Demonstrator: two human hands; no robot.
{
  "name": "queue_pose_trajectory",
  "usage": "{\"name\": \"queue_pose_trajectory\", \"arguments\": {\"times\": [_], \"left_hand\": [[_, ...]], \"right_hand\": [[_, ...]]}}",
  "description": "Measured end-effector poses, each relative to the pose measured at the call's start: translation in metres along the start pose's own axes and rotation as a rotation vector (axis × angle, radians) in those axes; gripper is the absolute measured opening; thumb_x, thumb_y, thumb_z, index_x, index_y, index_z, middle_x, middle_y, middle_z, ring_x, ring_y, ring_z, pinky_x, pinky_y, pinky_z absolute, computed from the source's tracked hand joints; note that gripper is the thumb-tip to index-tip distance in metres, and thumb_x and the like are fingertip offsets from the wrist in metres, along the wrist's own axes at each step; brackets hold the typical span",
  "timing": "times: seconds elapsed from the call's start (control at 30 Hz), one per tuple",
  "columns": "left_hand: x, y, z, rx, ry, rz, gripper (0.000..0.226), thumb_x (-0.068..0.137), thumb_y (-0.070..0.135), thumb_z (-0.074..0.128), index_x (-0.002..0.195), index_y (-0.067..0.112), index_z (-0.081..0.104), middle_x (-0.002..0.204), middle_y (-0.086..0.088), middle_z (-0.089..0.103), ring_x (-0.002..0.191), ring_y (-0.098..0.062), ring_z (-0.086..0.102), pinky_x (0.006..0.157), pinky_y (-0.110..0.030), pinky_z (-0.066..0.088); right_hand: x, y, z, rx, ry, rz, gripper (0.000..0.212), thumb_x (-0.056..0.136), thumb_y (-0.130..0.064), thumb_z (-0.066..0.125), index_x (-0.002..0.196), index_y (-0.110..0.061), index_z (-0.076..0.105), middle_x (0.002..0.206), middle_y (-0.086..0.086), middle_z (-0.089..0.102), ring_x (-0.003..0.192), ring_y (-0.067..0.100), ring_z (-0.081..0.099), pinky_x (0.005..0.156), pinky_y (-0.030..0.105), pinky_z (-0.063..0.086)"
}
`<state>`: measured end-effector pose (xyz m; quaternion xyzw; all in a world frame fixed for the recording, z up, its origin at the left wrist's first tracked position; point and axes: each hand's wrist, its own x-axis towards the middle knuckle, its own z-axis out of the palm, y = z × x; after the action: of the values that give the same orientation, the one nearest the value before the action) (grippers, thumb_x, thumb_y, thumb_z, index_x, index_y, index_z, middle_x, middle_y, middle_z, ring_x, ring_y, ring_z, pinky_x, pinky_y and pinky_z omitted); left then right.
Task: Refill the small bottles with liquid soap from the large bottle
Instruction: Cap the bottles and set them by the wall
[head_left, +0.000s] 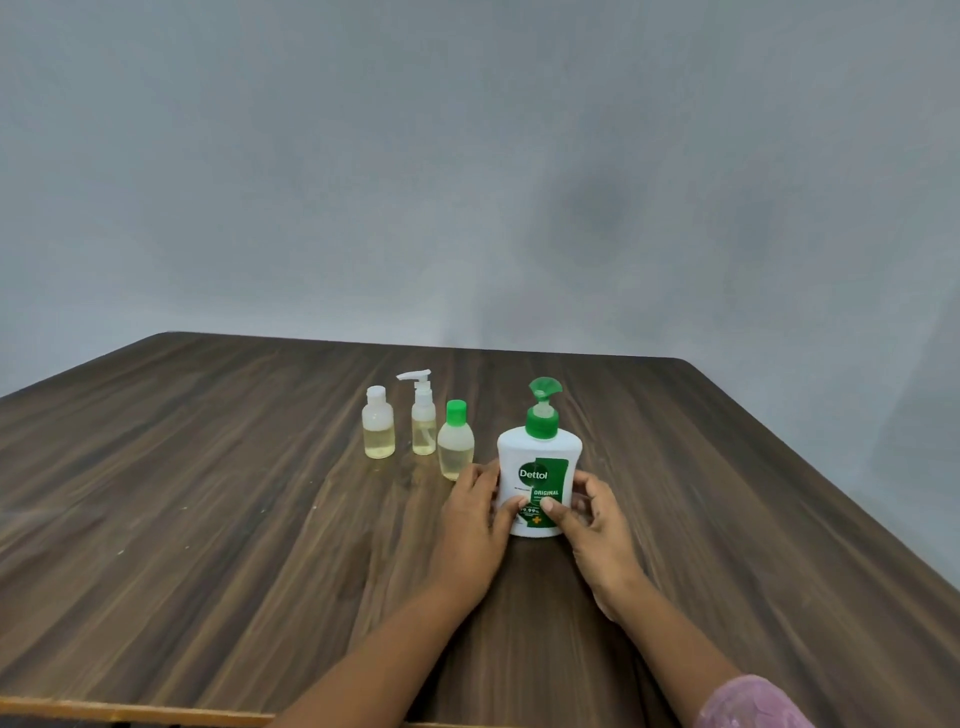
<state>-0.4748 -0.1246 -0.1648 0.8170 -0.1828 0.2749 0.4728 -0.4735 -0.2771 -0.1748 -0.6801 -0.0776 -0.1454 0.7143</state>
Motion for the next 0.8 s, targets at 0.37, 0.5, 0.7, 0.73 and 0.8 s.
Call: {"name": "queue_pose_trajectory", "arguments": {"times": [0.37, 0.5, 0.7, 0.73, 0.8], "left_hand": [[0.049, -0.015, 0.046, -0.023, 0.105, -0.060, 0.050, 0.086, 0.041, 0.041, 0.123, 0.010, 0.055, 0.104, 0.001, 0.055, 0.094, -0.010, 0.052, 0.082, -0.027, 0.045], [0.057, -0.022, 0.057, -0.093, 0.126, -0.102, 0.045, 0.088, 0.038, 0.041, 0.123, 0.012, 0.054, 0.112, 0.005, 0.055, 0.103, -0.008, 0.053, 0.088, -0.024, 0.044], [0.053, -0.033, 0.064, -0.126, 0.105, -0.211, 0.044, 0.090, 0.038, 0.049, 0.124, 0.011, 0.057, 0.118, 0.001, 0.059, 0.111, -0.010, 0.056, 0.091, -0.030, 0.048], [0.054, -0.035, 0.063, -0.110, 0.119, -0.225, 0.043, 0.089, 0.036, 0.052, 0.122, 0.011, 0.059, 0.117, 0.002, 0.060, 0.110, -0.009, 0.057, 0.090, -0.029, 0.048], [0.058, -0.031, 0.059, -0.102, 0.129, -0.261, 0.037, 0.086, 0.028, 0.059, 0.119, 0.012, 0.061, 0.116, 0.010, 0.061, 0.109, -0.004, 0.058, 0.089, -0.022, 0.049]], "right_hand": [[0.057, 0.004, -0.008, -0.145, 0.046, -0.046, 0.035, 0.085, -0.004, 0.067, 0.106, -0.030, 0.056, 0.116, 0.008, 0.059, 0.097, 0.003, 0.064, 0.079, 0.018, 0.053], [0.064, 0.006, -0.009, -0.143, 0.052, -0.041, 0.036, 0.085, -0.003, 0.066, 0.108, -0.029, 0.055, 0.113, 0.007, 0.061, 0.097, 0.004, 0.065, 0.079, 0.020, 0.054], [0.066, 0.013, -0.008, -0.272, 0.105, -0.021, 0.037, 0.074, -0.025, 0.078, 0.102, -0.040, 0.058, 0.100, 0.000, 0.064, 0.091, 0.003, 0.065, 0.075, 0.014, 0.052], [0.068, 0.013, -0.006, -0.306, 0.118, -0.020, 0.038, 0.072, -0.024, 0.074, 0.100, -0.044, 0.057, 0.097, -0.006, 0.064, 0.089, 0.002, 0.065, 0.073, 0.012, 0.050], [0.069, 0.014, -0.005, -0.374, 0.137, -0.019, 0.036, 0.072, -0.026, 0.070, 0.102, -0.043, 0.057, 0.096, -0.013, 0.062, 0.090, 0.004, 0.063, 0.074, 0.012, 0.049]]}}
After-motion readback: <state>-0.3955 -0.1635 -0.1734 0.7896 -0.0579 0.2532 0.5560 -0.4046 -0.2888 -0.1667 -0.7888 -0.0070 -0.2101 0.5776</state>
